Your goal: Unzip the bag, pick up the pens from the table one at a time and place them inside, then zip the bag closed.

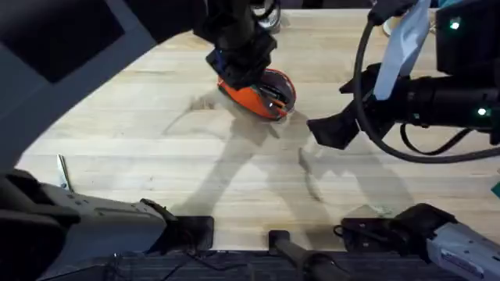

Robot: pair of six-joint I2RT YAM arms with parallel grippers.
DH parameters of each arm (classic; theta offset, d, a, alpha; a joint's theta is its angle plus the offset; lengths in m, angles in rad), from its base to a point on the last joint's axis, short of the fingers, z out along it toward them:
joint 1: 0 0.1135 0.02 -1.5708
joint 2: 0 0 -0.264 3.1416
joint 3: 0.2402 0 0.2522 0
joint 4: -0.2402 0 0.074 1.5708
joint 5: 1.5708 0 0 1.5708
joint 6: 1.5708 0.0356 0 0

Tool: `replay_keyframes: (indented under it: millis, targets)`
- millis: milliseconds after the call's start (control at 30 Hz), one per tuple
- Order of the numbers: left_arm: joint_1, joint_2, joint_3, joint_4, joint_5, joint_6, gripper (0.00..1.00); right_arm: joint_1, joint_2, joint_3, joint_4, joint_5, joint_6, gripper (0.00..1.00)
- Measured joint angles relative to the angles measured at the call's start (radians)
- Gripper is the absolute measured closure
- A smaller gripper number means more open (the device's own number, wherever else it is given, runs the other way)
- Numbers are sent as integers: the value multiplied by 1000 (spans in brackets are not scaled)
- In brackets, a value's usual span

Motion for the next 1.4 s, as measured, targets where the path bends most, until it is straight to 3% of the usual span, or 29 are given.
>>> replay_keyframes:
  millis: [400, 667, 933, 1400]
  targets:
    - [-15, 6, 6, 145, -7, -5, 959, 0, 0, 0, 0, 0, 0, 4]
    - [-8, 115, 7, 148, -9, -72, 959, 0, 0, 0, 0, 0, 0, 4]
    - [2, 126, 7, 148, -27, -192, 959, 0, 0, 0, 0, 0, 0, 3]
    - [5, 206, 7, 183, -43, -226, 959, 0, 0, 0, 0, 0, 0, 3]
